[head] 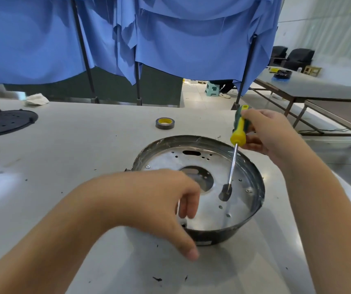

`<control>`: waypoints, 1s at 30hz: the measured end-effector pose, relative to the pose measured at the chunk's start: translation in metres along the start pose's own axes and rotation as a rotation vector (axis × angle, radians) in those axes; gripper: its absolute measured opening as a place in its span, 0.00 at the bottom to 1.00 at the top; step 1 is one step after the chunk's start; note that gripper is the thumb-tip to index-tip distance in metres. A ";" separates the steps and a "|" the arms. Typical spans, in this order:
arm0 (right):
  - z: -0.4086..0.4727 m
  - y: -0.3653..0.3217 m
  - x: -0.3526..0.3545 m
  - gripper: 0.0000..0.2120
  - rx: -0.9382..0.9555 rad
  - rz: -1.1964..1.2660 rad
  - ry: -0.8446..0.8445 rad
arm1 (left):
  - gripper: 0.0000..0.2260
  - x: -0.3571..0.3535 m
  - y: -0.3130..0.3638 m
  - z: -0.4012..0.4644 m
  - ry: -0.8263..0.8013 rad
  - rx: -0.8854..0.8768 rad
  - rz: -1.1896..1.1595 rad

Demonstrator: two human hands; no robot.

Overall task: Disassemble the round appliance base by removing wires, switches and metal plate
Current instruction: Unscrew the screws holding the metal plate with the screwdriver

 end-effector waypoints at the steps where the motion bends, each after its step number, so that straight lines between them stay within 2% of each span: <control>1: 0.001 0.001 0.001 0.13 -0.002 0.000 0.004 | 0.19 -0.009 0.001 0.005 -0.020 0.009 0.084; 3: 0.002 0.001 0.001 0.13 0.002 -0.005 0.003 | 0.13 -0.022 0.007 0.016 0.023 -0.010 0.221; 6: 0.002 0.000 -0.003 0.13 0.021 -0.002 -0.005 | 0.08 -0.022 0.011 0.022 0.122 -0.027 0.284; 12: -0.001 -0.004 -0.006 0.15 0.025 -0.028 -0.028 | 0.13 -0.019 0.010 0.024 0.158 -0.066 0.279; 18: -0.007 -0.016 -0.004 0.03 0.033 0.046 -0.017 | 0.10 -0.002 0.001 0.021 0.209 -0.065 0.211; 26: -0.026 -0.033 -0.014 0.10 -0.056 0.372 -0.145 | 0.15 0.020 -0.009 0.014 0.281 -0.055 0.064; 30: -0.047 -0.056 -0.026 0.12 0.006 0.372 -0.315 | 0.15 0.020 -0.007 0.013 0.283 -0.063 0.030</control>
Point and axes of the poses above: each hand's wrist, its own z-axis towards the middle knuckle, its own x-axis out of the back of the hand, y = z × x, the point moved 8 cm from there along z, towards the middle knuckle, and after that the axes turned 1 degree about z, right-handed, at the moved point
